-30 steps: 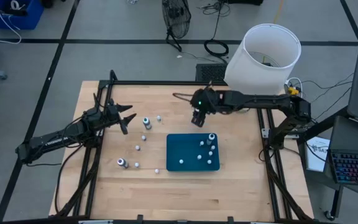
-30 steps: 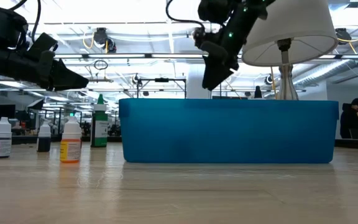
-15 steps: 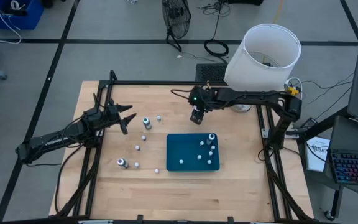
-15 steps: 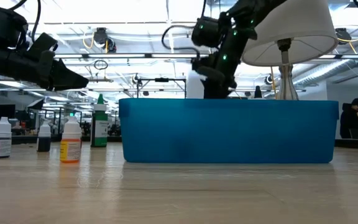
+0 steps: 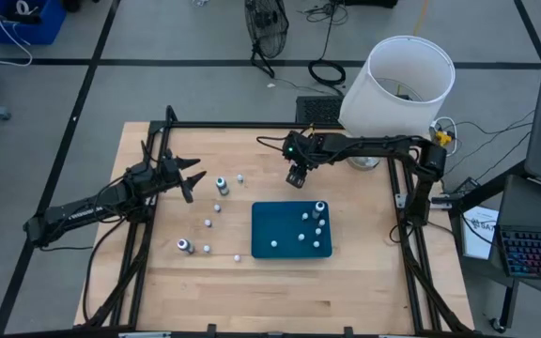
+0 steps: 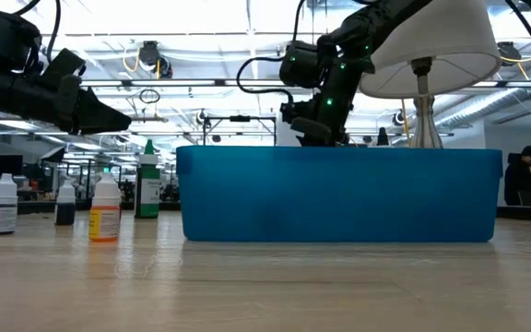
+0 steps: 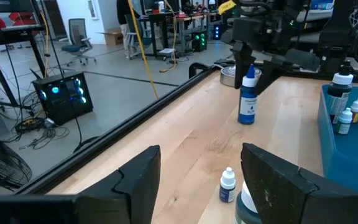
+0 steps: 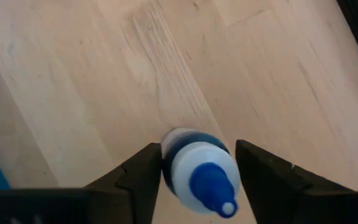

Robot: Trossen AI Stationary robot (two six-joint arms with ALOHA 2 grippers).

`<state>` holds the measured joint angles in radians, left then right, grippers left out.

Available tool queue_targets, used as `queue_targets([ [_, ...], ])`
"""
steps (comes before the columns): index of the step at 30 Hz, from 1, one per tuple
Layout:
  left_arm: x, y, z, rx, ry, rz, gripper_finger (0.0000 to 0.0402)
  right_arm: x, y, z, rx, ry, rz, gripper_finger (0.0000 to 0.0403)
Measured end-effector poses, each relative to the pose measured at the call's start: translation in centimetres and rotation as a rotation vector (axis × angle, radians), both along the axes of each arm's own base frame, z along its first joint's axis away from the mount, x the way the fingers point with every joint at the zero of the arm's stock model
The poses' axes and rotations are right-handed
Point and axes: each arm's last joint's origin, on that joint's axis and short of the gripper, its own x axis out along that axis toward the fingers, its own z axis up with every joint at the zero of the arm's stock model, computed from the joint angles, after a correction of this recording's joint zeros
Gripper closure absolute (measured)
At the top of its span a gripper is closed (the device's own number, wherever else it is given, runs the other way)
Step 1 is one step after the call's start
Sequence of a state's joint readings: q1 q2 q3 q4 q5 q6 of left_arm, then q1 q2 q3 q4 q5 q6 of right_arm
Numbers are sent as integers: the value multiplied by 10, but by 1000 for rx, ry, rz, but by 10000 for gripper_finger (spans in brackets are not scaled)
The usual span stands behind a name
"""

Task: Pick & Place food coloring
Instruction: Put the big blue food coloring bottle into the blue bin

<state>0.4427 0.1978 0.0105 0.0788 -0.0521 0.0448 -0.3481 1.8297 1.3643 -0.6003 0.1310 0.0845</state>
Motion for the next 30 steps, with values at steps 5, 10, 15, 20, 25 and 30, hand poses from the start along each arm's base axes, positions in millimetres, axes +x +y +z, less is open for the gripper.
queue_targets([
  [5, 0, 0, 0, 0, 0, 0, 176, 0, 0, 1, -7, -1, 14, 278],
  [10, 0, 0, 0, 0, 0, 0, 176, 2, 4, 2, -35, 4, 80, 283],
  [15, 0, 0, 0, 0, 0, 0, 176, 8, 24, 20, -83, -74, 171, 283],
  [20, 0, 0, 0, 0, 0, 0, 176, 5, 58, 56, -119, -195, 253, 283],
  [25, 0, 0, 0, 0, 0, 0, 176, -3, 104, 89, -99, -289, 341, 283],
  [30, 0, 0, 0, 0, 0, 1, 176, -2, 143, 121, -70, -256, 369, 283],
])
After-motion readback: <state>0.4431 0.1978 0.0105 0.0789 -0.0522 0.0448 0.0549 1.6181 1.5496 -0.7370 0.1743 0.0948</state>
